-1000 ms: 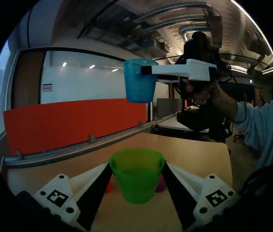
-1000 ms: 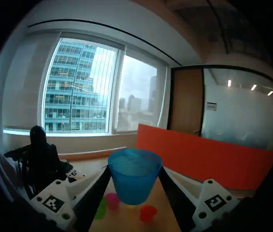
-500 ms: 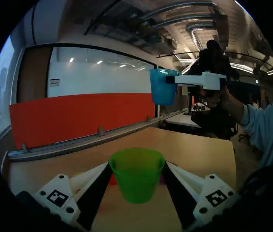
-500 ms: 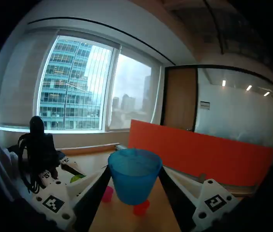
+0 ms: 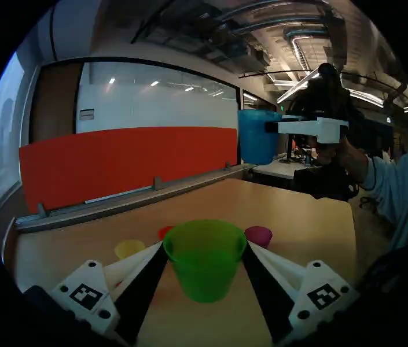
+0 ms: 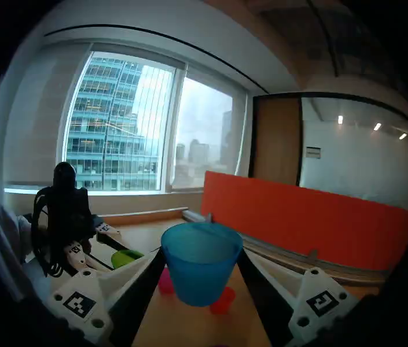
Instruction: Pour water
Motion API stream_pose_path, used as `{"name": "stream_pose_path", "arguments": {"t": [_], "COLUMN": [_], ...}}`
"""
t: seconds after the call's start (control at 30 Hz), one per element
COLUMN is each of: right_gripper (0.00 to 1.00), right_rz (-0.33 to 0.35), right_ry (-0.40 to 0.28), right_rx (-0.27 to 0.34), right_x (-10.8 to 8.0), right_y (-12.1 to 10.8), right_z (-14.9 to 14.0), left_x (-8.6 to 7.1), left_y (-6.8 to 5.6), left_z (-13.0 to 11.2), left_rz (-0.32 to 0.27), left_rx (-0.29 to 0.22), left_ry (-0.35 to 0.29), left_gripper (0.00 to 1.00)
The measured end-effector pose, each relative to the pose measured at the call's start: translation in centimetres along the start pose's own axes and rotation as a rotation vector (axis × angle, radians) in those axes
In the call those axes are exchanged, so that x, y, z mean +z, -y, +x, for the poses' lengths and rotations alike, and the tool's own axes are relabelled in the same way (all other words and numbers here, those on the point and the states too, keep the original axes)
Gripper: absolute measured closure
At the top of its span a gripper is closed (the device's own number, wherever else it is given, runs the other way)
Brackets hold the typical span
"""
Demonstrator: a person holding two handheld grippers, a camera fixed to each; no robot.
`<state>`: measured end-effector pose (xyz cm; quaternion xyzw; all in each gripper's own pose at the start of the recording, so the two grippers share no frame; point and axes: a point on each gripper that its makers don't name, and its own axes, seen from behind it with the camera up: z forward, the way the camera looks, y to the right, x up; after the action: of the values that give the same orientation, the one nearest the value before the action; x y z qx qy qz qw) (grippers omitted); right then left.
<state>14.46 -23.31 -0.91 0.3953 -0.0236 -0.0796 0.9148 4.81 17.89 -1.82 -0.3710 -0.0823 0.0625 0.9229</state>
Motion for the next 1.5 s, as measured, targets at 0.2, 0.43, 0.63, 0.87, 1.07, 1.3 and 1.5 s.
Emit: {"name": "stream_pose_path", "arguments": {"t": [0.2,0.43,0.63,0.87,1.07,1.3,1.5], "right_gripper": [0.09,0.09,0.09,0.09,0.09,0.09,0.09], "right_rz": [0.042,0.093,0.127,0.166,0.185,0.202,0.221], "right_ry": [0.039,0.089,0.131,0.193,0.254,0.329,0.38], "right_rx": [0.005,0.028,0.042,0.044,0.04,0.026,0.017], "right_x": [0.5,0.8,0.8,0.9,1.0,1.0,1.1], "right_y": [1.3,2.6,3.2,4.1,4.6,4.9,5.4], "right_z": [-2.6,-5.1,-7.2,-10.0,-12.5,-15.2,-17.1], "left_x": [-0.2,0.0,0.2,0.4,0.6,0.6,0.5], "left_y": [0.2,-0.1,0.0,-0.2,-0.2,-0.5,-0.9], "left_z": [-1.6,-3.3,-4.6,-5.9,-7.2,-8.8,-10.2], "left_rz": [-0.001,-0.021,-0.029,-0.042,-0.048,-0.063,-0.083], "left_rx": [0.003,0.0,0.001,0.0,0.004,0.014,0.037], "left_ry": [0.04,0.084,0.122,0.158,0.199,0.253,0.305], "left_gripper": [0.13,0.13,0.13,0.13,0.13,0.13,0.13]}}
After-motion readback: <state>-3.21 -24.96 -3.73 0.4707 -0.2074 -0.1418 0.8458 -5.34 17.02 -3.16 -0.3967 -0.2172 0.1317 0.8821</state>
